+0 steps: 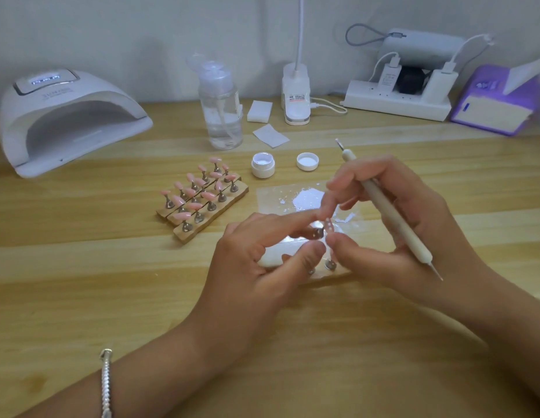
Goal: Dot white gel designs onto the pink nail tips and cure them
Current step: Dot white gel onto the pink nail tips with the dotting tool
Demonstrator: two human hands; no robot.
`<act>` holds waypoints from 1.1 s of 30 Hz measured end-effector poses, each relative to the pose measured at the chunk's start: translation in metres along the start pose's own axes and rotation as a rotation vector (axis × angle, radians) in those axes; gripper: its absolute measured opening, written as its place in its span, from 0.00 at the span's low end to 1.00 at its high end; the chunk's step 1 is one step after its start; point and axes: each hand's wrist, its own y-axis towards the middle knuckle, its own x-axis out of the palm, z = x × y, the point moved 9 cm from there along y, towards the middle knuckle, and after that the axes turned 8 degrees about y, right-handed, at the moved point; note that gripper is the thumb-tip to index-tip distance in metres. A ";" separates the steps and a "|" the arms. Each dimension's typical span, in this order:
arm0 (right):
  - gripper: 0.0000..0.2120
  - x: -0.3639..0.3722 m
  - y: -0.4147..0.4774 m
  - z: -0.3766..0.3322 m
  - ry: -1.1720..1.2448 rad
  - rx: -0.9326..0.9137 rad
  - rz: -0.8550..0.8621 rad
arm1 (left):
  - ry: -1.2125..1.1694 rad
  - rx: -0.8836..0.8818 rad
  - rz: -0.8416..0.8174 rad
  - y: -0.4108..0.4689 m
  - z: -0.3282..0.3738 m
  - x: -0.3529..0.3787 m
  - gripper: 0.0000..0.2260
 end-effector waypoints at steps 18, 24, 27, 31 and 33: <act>0.19 -0.040 -0.036 0.053 0.017 0.269 -0.063 | 0.429 -0.055 -0.186 -0.005 -0.016 0.020 0.09; 0.19 -0.038 -0.037 0.050 -0.012 0.252 -0.068 | 0.444 -0.042 -0.193 -0.005 -0.015 0.021 0.10; 0.19 -0.037 -0.037 0.047 -0.025 0.240 -0.069 | 0.447 -0.035 -0.195 -0.005 -0.015 0.022 0.10; 0.19 -0.037 -0.036 0.045 -0.051 0.209 -0.077 | 0.452 -0.031 -0.194 -0.005 -0.015 0.022 0.10; 0.20 -0.036 -0.036 0.046 -0.055 0.201 -0.085 | 0.452 -0.032 -0.197 -0.005 -0.015 0.022 0.10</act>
